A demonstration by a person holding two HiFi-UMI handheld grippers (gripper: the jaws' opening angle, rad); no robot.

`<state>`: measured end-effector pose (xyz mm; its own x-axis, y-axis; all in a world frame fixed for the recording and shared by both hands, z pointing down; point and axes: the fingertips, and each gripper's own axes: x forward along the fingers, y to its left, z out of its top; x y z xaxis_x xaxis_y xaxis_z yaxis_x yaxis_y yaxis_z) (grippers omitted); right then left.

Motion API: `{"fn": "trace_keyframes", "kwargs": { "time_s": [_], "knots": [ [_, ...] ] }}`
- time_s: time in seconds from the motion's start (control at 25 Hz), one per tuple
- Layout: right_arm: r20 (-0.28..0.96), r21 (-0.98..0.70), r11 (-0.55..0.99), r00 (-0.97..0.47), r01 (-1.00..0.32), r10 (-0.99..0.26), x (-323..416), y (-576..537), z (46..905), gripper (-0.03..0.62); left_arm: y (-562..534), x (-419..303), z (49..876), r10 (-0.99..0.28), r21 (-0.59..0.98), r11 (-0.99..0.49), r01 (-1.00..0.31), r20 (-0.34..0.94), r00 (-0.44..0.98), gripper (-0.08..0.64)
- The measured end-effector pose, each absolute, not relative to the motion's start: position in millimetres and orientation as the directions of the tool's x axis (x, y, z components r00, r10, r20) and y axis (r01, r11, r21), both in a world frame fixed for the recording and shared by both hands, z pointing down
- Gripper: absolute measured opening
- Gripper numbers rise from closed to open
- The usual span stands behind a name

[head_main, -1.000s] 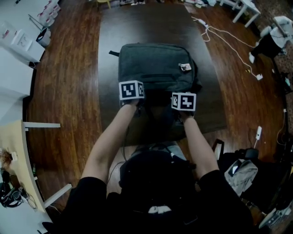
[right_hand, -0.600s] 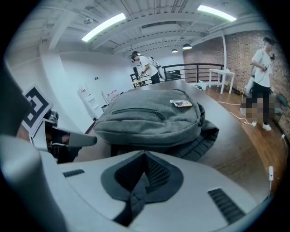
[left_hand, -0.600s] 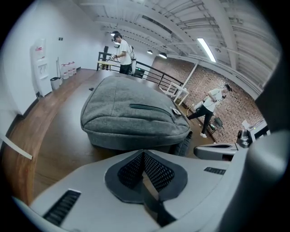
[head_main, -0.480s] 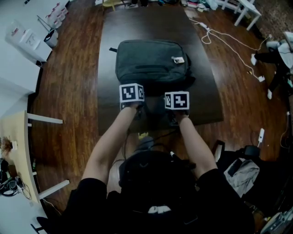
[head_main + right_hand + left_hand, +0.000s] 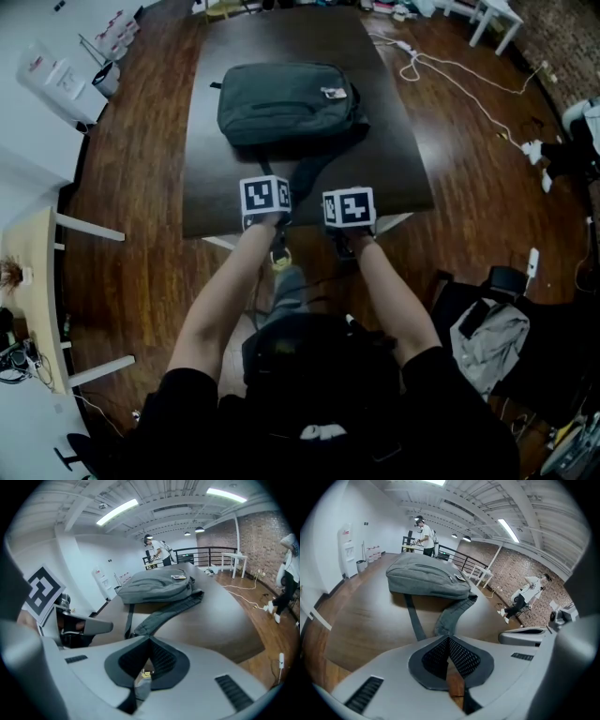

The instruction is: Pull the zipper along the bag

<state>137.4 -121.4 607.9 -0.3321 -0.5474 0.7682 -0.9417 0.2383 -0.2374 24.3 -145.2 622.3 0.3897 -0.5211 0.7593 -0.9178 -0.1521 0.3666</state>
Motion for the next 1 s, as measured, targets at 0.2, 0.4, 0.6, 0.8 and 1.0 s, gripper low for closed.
{"fn": "trace_keyframes", "kwargs": {
  "time_s": [0.2,0.4,0.6,0.8,1.0],
  "knots": [
    [0.742,-0.270,0.258,-0.371,-0.928,-0.559,145,-74,597,0.009,-95,43,611,-0.534,0.344,-0.169,-0.924,0.756,0.379,0.005],
    [0.758,-0.270,0.261,-0.371,-0.927,-0.536,153,-25,596,0.008,-44,53,602,-0.542,0.338,-0.166,-0.926,0.754,0.372,0.005],
    [0.778,-0.269,0.250,-0.363,-0.930,-0.512,154,19,605,0.008,-2,57,607,-0.531,0.336,-0.179,-0.925,0.758,0.378,0.005],
    [0.782,-0.258,0.241,-0.349,-0.936,-0.516,153,48,608,0.009,26,54,607,-0.531,0.343,-0.183,-0.921,0.754,0.386,0.005],
    [0.769,-0.249,0.268,-0.358,-0.931,-0.529,134,70,605,0.009,47,40,607,-0.537,0.350,-0.182,-0.919,0.748,0.391,0.005]
  ]
}}
